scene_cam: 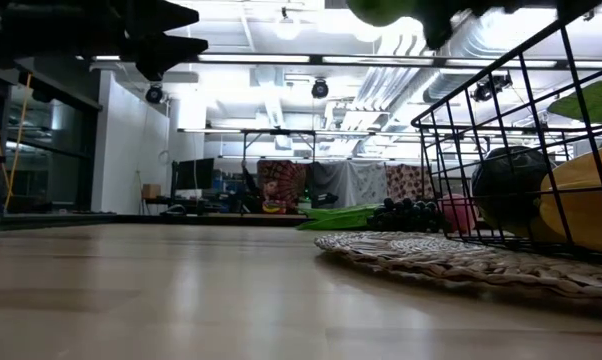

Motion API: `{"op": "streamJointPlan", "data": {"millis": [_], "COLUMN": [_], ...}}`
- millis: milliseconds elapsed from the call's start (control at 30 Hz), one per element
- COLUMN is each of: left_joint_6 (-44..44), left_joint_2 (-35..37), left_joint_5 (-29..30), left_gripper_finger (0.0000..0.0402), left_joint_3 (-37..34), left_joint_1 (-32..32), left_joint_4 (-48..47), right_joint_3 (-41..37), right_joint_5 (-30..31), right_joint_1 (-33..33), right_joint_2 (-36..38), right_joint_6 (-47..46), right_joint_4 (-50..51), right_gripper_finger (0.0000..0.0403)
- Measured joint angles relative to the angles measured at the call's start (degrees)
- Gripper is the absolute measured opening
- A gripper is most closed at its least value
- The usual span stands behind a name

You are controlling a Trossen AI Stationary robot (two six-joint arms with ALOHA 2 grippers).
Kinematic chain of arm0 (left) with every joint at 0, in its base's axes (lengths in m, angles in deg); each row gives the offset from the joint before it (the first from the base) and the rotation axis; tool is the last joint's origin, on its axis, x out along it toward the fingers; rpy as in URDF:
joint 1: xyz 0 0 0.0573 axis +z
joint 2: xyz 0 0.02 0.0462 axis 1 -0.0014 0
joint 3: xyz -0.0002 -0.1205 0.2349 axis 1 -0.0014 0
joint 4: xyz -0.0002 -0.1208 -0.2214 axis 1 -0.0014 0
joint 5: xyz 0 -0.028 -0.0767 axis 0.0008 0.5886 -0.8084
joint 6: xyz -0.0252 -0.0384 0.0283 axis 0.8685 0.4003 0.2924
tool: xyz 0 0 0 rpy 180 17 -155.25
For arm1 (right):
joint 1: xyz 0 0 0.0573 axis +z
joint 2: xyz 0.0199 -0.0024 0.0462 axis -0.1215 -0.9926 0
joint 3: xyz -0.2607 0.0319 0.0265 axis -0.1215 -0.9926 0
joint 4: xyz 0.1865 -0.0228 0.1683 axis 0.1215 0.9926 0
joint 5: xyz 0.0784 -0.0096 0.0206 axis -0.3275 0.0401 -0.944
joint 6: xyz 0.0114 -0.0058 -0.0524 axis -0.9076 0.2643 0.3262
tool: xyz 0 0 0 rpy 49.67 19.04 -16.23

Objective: Build produce basket
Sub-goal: Put the green apple into the wire basket

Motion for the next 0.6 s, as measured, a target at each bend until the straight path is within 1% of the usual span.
{"op": "streamJointPlan", "data": {"millis": [67, 167, 233, 300, 367, 433, 533, 600], "left_joint_6": [0.0, 0.0, 0.3, 1.2, 1.5, 1.5, 1.5, 1.5], "left_joint_2": [0.0, 0.0, 0.0, 0.0, 0.0, 0.0, 0.0, 0.0], "left_joint_5": [0.0, 0.0, 0.0, 0.0, 0.0, 0.0, 0.0, 0.0], "left_gripper_finger": [0.0326, 0.0326, 0.0326, 0.0326, 0.0326, 0.0326, 0.0326, 0.0326], "left_joint_3": [0.0, 0.0, 0.0, 0.0, 0.0, 0.0, 0.0, 0.0], "left_joint_1": [0.0, 0.0, 0.0, 0.0, 0.0, 0.0, 0.0, 0.0], "left_joint_4": [-0.3, -0.4, -0.4, -0.4, -0.4, -0.4, -0.8, -0.8], "right_joint_3": [6.4, 14.7, 18.8, 21.5, 22.7, 22.8, 21.5, 20.7], "right_joint_5": [2.5, 6.4, 8.3, 10.0, 11.2, 11.6, 10.7, 9.4], "right_joint_1": [4.1, 10.4, 14.8, 19.4, 23.8, 27.5, 31.6, 33.3], "right_joint_2": [0.6, -0.2, -1.2, -2.2, -3.6, -5.1, -7.4, -9.2], "right_joint_6": [-5.7, -19.3, -30.3, -41.8, -52.1, -60.7, -70.8, -74.8], "right_joint_4": [16.1, 37.9, 48.6, 56.7, 62.8, 66.4, 67.9, 68.0], "right_gripper_finger": [0.0250, 0.0250, 0.0250, 0.0250, 0.0250, 0.0250, 0.0250, 0.0250]}}
